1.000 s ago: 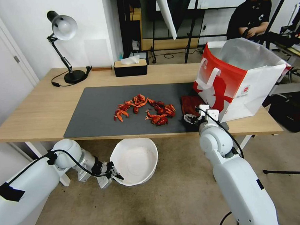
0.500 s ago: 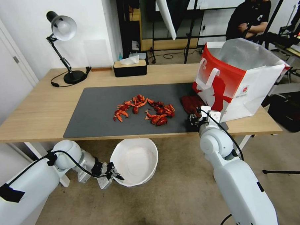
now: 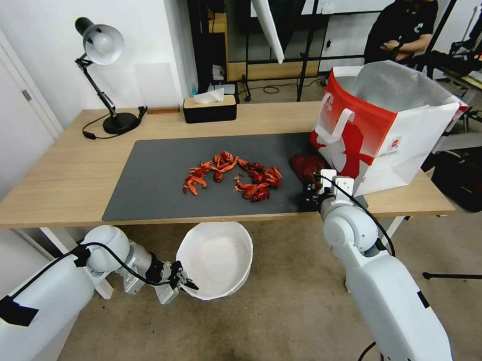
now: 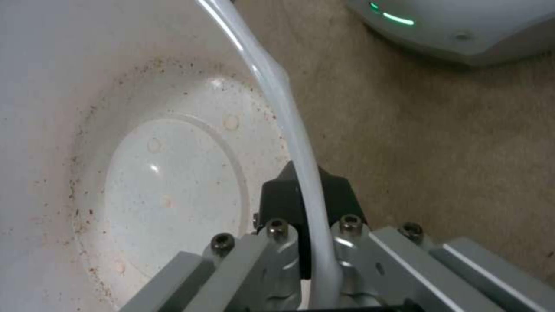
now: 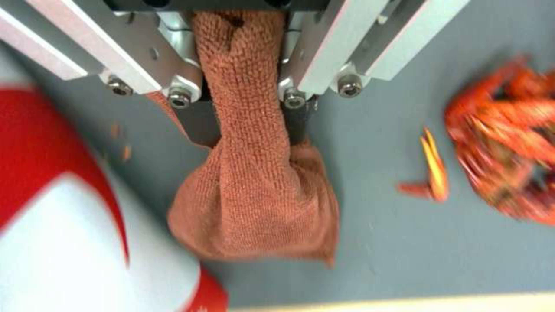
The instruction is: Sweep shrimp from table into container with towel, then put container into takeout bag.
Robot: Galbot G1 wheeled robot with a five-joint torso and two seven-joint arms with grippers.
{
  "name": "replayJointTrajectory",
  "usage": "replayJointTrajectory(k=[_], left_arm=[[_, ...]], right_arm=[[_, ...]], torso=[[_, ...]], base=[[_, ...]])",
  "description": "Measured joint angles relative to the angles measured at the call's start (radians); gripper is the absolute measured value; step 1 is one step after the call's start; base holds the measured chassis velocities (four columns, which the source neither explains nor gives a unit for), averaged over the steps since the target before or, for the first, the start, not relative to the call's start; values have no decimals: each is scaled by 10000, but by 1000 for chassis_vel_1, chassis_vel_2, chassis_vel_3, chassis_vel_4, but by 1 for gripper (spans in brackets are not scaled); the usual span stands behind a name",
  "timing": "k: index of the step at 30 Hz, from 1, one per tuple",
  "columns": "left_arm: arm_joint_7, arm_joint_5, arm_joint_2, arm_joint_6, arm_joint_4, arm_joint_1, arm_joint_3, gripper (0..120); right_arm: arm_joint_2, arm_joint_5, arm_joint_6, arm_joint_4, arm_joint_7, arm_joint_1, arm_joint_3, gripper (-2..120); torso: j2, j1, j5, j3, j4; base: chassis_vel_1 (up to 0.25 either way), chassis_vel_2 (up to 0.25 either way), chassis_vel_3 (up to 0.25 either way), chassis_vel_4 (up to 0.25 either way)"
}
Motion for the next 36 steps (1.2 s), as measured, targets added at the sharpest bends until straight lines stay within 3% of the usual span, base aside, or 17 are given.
replayJointTrajectory(k=[3,6,7,9,13,16,20,30,36], left_arm=[[5,3,-60,-3,85,-42,1,0],[17,11,-137,-8,178,-126,24,0],[17,11,-137,-8,178,-126,24,0],[28,21,-204,-15,239,-165,41,0],[26,14,-238,-19,258,-200,60,0],[15,-20,-295,-52,336,-302,133,0],[12,-34,-332,-66,414,-391,228,0],[46,-8,-522,-61,432,-777,635,0],[141,658,-738,-124,561,-1357,973,0]], right_arm=[[-388,-355,625,-129,-841,245,-150,8],[-957,-813,1509,-653,-2491,893,-369,8],[-957,-813,1509,-653,-2491,893,-369,8],[-1368,-1083,2137,-1220,-3806,1589,-608,8],[-1611,-1334,2563,-1795,-4819,2214,-823,8],[-1832,-2434,3307,-2734,-6426,2939,-1010,8],[-2000,-3349,3961,-3552,-7365,3429,-1254,8],[-1978,-4651,4338,-4276,-7778,3527,-1667,8],[-1920,-4711,4314,-4258,-7690,3300,-1613,8]], torso=[[1,0,-1,0,-1],[1,1,-1,0,0],[1,1,-1,0,0],[1,1,-1,0,-1],[0,1,-2,0,0],[1,1,-2,0,1],[1,1,-3,-1,-1],[2,1,-3,-1,-1],[3,2,-3,-1,-3]], base=[[0,0,0,0],[0,0,0,0],[0,0,0,0],[0,0,0,0],[0,0,0,0],[0,0,0,0],[0,0,0,0],[0,0,0,0],[0,0,0,0]])
